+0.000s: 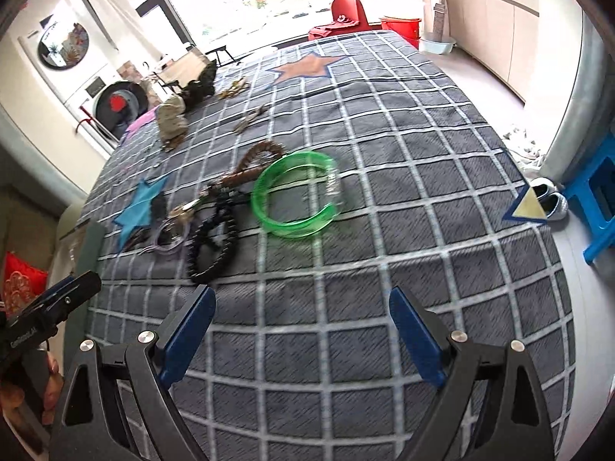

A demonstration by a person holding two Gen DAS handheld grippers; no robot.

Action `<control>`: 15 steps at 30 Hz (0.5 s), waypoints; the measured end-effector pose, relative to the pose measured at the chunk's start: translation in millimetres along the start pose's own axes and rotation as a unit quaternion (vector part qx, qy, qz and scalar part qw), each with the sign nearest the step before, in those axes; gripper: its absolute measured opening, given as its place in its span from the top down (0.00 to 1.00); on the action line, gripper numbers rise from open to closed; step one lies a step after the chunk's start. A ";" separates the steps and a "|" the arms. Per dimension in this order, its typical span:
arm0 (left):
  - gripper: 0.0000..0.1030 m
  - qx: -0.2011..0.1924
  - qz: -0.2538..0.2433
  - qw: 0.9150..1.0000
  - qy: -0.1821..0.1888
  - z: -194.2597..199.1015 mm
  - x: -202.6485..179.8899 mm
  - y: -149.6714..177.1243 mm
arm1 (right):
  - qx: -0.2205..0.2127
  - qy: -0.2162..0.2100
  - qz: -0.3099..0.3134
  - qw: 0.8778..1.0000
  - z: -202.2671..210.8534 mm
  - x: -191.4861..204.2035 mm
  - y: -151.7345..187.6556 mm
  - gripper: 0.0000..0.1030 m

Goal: Organize jewelry
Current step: 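Move both tools back over the jewelry pile on the bed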

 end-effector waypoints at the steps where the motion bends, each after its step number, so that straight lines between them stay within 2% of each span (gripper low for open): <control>1: 0.00 0.003 0.002 1.000 0.005 -4.3 -3.0 -0.9 | 0.001 0.005 -0.001 1.000 -2.4 -2.6 -2.3 0.09; 14: 0.01 0.006 0.013 0.999 0.034 -32.9 -26.8 -20.9 | -0.004 0.033 -0.010 0.999 -28.0 -15.7 -41.3 0.09; 15: 0.06 0.007 0.013 0.999 0.034 -34.8 -28.4 -21.8 | -0.004 0.034 -0.010 0.999 -30.4 -15.9 -42.9 0.09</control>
Point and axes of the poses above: each gripper's, at about its wrist camera, not at the fingertips, and z roughly against the way its jaws point, x to its left, y to its underside, the point moved 9 cm from there along -z, roughly the way its jaws point, and after that the axes turned 8 degrees about -z, right-handed, at the moved point
